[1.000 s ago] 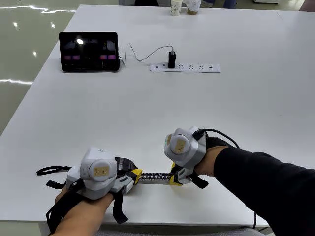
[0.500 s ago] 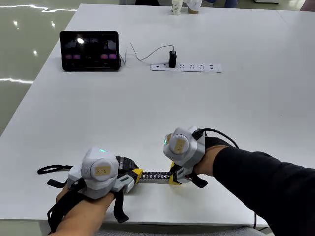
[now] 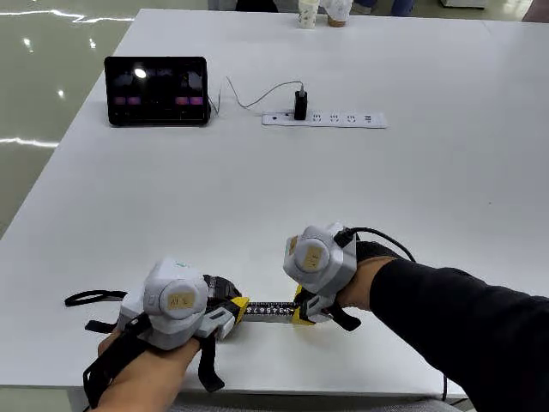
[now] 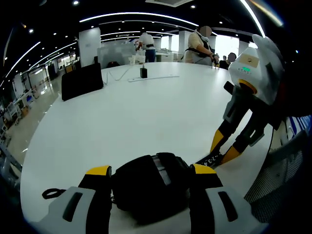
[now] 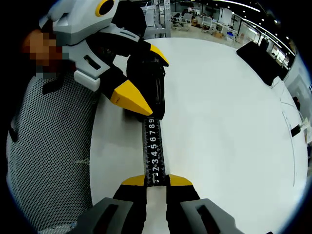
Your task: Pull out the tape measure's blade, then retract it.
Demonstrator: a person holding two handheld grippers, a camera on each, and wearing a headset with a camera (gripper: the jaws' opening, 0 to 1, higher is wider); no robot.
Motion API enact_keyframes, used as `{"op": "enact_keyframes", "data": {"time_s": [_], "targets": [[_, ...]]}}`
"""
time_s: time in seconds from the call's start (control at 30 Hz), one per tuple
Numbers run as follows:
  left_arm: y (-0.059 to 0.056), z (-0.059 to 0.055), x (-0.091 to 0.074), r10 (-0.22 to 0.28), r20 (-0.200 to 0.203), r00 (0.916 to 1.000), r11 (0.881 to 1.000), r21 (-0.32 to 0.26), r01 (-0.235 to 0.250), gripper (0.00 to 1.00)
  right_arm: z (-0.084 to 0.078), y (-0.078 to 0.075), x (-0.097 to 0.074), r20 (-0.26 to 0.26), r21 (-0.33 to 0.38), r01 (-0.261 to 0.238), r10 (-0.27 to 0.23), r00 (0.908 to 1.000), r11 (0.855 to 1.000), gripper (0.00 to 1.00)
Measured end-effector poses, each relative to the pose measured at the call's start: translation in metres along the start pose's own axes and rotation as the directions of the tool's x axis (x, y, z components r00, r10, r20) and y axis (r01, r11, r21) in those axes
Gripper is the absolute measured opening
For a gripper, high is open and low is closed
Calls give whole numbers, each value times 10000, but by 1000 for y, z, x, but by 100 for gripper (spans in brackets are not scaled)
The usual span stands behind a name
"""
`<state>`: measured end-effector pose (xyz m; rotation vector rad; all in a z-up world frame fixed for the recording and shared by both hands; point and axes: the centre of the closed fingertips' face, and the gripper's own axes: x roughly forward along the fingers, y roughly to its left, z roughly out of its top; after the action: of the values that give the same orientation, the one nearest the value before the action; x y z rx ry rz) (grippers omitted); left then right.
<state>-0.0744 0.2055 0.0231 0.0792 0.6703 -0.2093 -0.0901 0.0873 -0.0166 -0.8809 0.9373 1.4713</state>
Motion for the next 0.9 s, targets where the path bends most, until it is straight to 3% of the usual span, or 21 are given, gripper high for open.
{"op": "enact_keyframes", "data": {"time_s": [0.9], "targets": [[1,-1,-1,-93,-4,10000,9999,-50,93,57,2,0,0,92,95,-144,143,9999,9999,11]]}}
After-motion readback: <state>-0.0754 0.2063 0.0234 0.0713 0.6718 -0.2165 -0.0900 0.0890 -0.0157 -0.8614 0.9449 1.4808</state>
